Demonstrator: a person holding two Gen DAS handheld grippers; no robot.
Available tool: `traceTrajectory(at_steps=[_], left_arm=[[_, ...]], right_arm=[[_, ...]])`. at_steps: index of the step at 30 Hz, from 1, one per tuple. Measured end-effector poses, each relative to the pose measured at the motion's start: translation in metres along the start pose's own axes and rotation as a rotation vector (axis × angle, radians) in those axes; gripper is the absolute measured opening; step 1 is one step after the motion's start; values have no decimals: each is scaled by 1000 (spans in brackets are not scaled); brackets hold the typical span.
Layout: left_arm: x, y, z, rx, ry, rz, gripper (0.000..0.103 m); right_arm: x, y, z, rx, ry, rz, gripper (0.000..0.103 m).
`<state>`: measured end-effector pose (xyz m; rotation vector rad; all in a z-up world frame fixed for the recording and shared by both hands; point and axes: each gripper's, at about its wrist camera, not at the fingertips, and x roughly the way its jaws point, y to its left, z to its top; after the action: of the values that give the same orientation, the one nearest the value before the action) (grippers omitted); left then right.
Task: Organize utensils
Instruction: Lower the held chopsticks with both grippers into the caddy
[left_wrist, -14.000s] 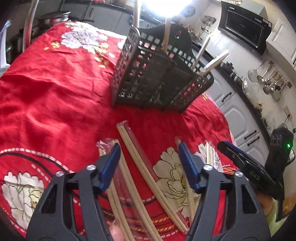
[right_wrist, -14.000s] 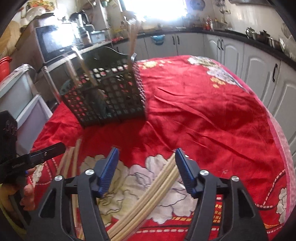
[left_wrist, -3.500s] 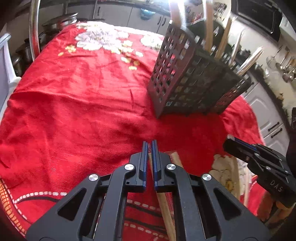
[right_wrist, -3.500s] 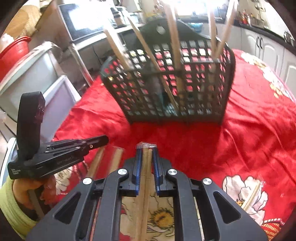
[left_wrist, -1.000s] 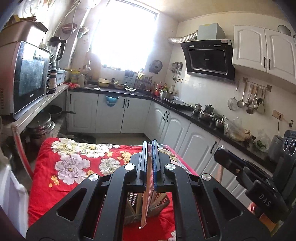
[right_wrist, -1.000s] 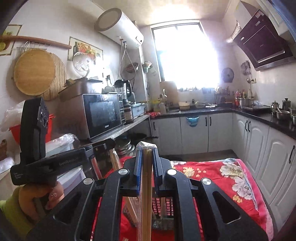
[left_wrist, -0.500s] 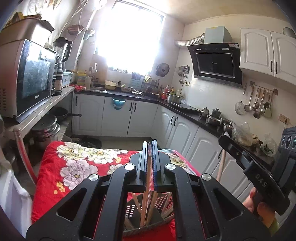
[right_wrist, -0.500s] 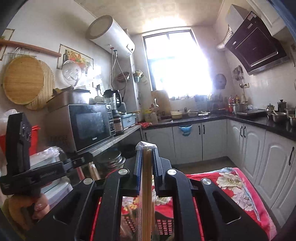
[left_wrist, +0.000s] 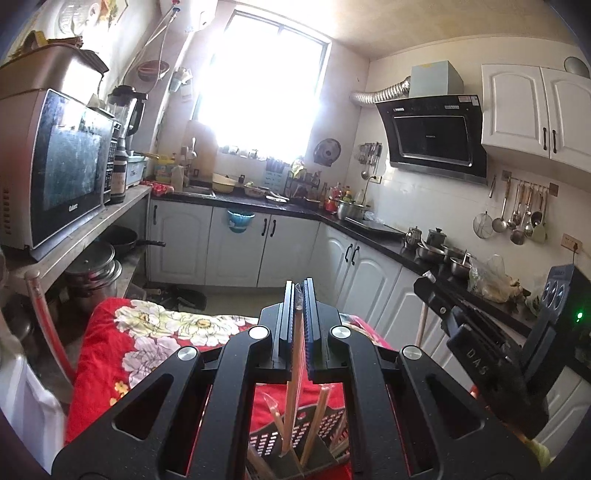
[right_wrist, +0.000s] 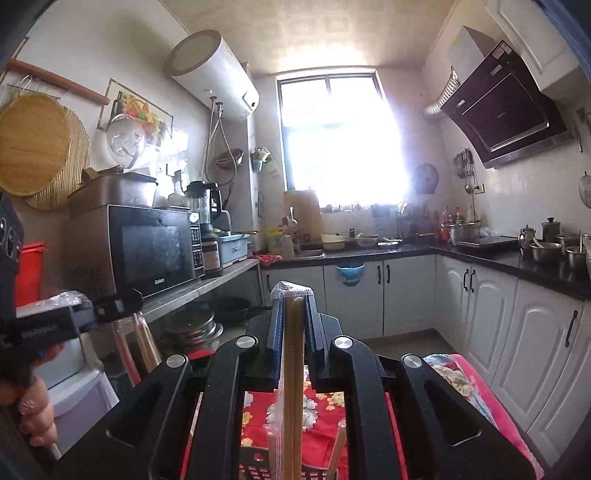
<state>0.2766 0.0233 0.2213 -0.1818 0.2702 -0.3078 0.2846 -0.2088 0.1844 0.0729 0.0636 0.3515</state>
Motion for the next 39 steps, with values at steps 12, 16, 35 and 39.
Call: traceTrajectory(at_steps=[12, 16, 35, 39], left_arm=[[17, 10, -10, 3, 4, 35, 2], [23, 12, -21, -1, 24, 35, 2], [31, 19, -84, -19, 109, 35, 2], [32, 19, -92, -19, 126, 40, 2]], right_arm=[[24, -12, -22, 26, -53, -63, 11], [30, -16, -33, 37, -71, -76, 11], [31, -13, -94, 60, -3, -73, 12], [22, -10, -99, 53, 40, -65, 13]])
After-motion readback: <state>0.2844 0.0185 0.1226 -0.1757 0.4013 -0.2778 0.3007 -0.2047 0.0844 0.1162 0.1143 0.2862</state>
